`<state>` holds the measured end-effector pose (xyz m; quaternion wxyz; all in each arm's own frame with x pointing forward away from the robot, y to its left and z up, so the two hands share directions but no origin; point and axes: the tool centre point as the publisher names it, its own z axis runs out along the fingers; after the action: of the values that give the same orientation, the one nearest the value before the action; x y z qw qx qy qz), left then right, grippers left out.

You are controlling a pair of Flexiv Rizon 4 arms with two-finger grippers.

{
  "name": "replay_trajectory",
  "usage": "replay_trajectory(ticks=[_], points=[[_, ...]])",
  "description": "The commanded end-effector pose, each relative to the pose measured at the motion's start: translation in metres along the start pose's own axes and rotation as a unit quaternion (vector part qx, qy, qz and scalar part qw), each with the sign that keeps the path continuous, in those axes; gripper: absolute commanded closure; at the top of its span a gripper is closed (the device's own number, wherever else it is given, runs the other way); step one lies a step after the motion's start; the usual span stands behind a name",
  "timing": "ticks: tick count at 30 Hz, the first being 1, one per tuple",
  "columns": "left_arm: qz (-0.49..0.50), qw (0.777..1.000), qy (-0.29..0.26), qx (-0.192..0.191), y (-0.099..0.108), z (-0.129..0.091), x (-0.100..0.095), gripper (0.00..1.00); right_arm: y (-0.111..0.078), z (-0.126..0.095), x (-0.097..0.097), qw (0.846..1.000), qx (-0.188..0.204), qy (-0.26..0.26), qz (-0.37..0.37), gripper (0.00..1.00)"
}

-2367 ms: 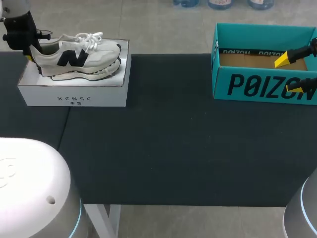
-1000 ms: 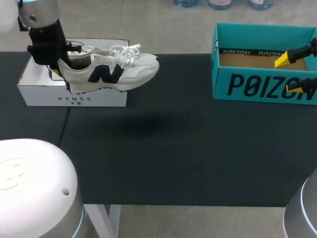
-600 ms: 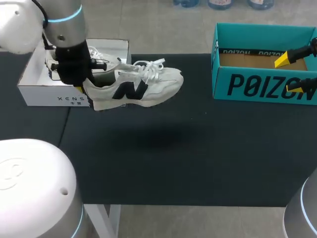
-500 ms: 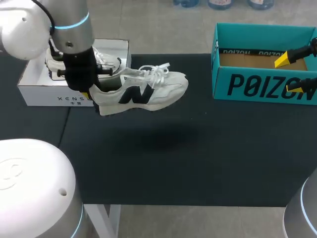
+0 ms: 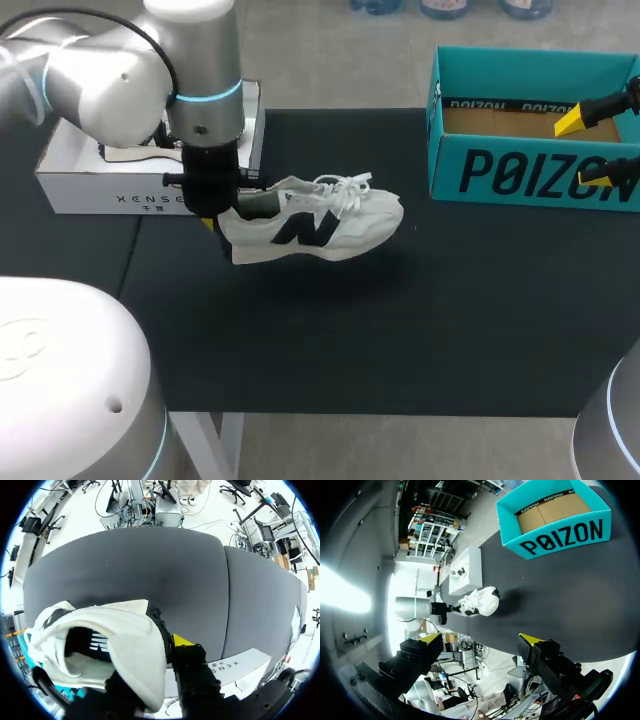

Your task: Take the shoe out of the shoebox, open the shoe tongue, remove and reinsert the insole, then place the shoe into the shoebox

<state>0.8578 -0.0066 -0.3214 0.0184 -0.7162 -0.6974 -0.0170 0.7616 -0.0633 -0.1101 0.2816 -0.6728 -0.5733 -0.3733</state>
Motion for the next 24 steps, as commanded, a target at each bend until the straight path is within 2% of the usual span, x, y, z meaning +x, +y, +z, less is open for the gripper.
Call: replay_trajectory(ticks=[1, 3, 7, 11, 14, 24], points=[[0.042, 0.999, 0.008, -0.011, 0.011, 0.019, -0.01, 1.0, 0.0, 0.001, 0.0, 1.0, -0.001, -0.001, 0.001, 0.0], [0.048, 0.999, 0.022, -0.006, 0.016, 0.025, -0.011, 1.0, 0.0, 0.001, 0.0, 1.0, -0.001, -0.001, 0.001, 0.0], [0.061, 0.998, 0.015, -0.017, 0.022, 0.036, -0.013, 1.0, 0.0, 0.001, 0.0, 1.0, -0.001, -0.001, 0.001, 0.0], [0.061, 0.998, 0.008, -0.011, 0.023, 0.048, -0.019, 1.0, 0.0, 0.001, 0.0, 1.0, -0.001, -0.001, 0.001, 0.0], [0.066, 0.998, 0.0, -0.006, 0.019, 0.055, -0.026, 1.0, 0.0, 0.001, 0.0, 1.0, -0.001, -0.001, 0.001, 0.0], [0.05, 0.999, -0.004, -0.014, -0.007, 0.059, -0.051, 1.0, 0.0, 0.001, 0.0, 1.0, -0.001, -0.001, 0.001, 0.0]])
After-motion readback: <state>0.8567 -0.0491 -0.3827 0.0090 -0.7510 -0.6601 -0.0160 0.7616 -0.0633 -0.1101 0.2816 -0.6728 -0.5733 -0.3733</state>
